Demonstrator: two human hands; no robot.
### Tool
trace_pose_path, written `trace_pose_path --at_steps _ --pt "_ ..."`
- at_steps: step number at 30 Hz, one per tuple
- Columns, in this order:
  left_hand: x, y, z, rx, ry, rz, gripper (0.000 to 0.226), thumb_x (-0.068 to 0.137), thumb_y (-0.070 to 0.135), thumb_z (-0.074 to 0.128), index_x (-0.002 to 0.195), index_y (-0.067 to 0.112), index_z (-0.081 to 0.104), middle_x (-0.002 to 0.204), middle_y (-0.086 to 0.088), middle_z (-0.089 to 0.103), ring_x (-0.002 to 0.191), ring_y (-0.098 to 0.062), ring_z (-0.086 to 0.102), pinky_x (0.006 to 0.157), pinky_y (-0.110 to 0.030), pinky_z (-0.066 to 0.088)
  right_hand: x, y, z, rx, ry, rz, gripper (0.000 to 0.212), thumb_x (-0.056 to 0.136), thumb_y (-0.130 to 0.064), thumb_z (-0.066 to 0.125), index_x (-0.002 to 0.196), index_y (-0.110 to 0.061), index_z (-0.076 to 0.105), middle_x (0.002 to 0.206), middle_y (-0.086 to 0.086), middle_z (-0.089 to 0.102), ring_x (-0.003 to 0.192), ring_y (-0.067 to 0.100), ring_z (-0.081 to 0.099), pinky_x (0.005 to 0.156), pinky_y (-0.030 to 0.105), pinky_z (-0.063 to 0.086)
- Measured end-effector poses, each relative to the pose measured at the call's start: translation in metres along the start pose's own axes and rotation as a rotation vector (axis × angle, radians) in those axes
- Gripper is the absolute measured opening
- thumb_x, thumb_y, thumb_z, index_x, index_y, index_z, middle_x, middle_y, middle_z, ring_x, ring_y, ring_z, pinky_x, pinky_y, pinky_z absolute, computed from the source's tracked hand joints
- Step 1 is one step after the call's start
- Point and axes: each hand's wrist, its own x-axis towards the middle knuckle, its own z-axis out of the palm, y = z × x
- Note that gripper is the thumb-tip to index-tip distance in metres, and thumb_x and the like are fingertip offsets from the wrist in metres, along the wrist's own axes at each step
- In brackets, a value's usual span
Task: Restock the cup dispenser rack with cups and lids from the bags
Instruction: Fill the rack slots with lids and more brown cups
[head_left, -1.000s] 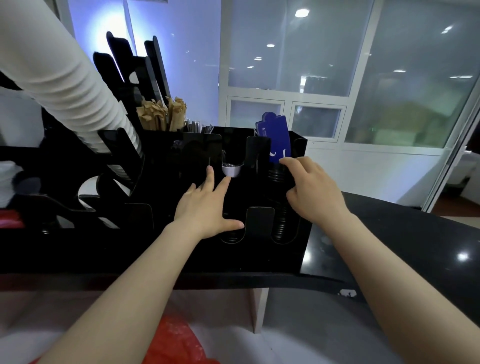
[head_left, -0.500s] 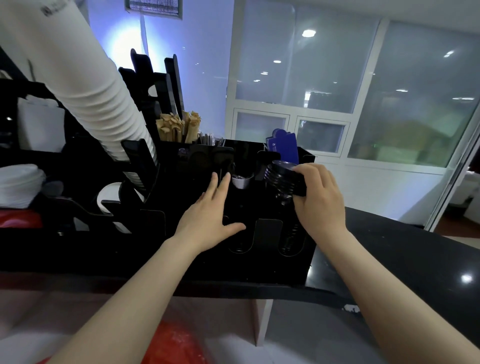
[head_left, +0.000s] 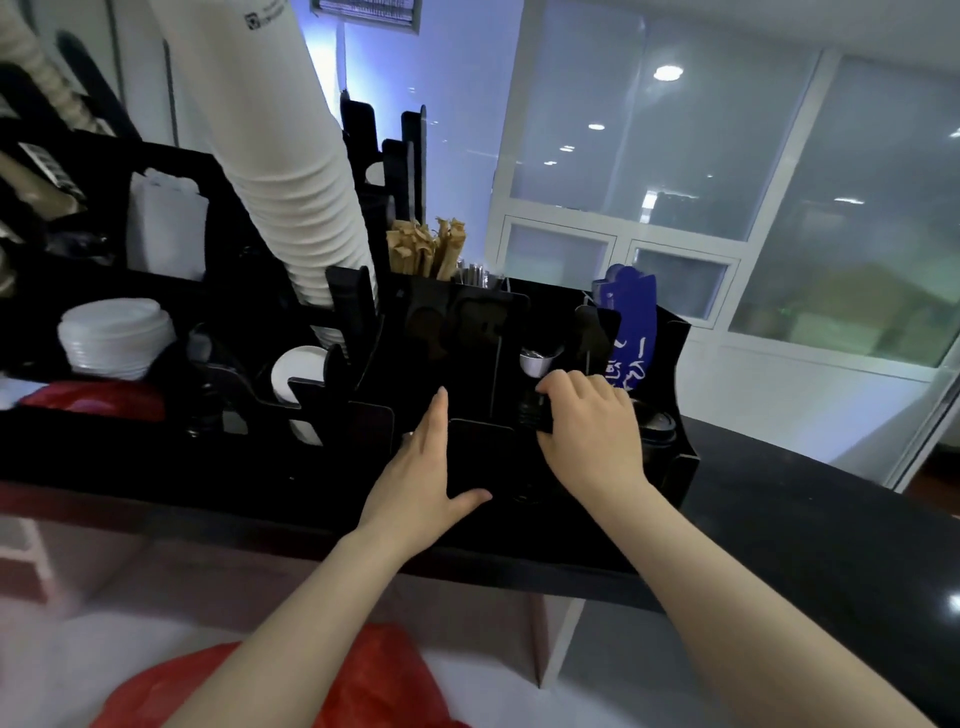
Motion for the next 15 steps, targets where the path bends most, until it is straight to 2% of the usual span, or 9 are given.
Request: trace_pose_path --at_steps 4,12,15 --pt "-0.011 -0.005 0.008 0.119 -0.015 -0.018 0.117 0.08 0.059 0.063 0.147 0.02 -0.024 0.16 -0.003 -0.009 0.147 -0.019 0.006 0.114 -0.026 0.009 0.002 -0.007 0.008 -0.172 -0.025 -0.028 0.029 0.068 -0.012 0.073 0.095 -0.012 0.063 0.081 0.004 0.065 0.08 0.029 0.06 0.07 0.039 0.043" --pt "-0.028 -0.005 0.011 0.305 -0.029 0.004 0.096 0.093 0.058 0.04 0.147 0.007 -0.021 0.159 -0.01 -0.016 0.147 -0.015 -0.01 0.118 -0.026 -0.006 -0.01 -0.013 0.023 -0.285 -0.086 -0.062 0.031 0.056 -0.006 0.077 0.078 -0.012 0.056 0.063 0.0 0.054 0.065 0.025 0.053 0.072 0.041 0.039" --pt "-0.035 -0.005 0.012 0.43 -0.031 -0.012 0.092 0.093 0.059 0.035 0.149 0.005 -0.015 0.16 -0.012 -0.009 0.147 -0.019 -0.01 0.118 -0.031 -0.008 -0.016 -0.01 0.029 -0.28 -0.159 -0.081 0.036 0.06 -0.023 0.08 0.087 -0.016 0.057 0.07 -0.003 0.057 0.073 0.022 0.056 0.085 0.044 0.029"
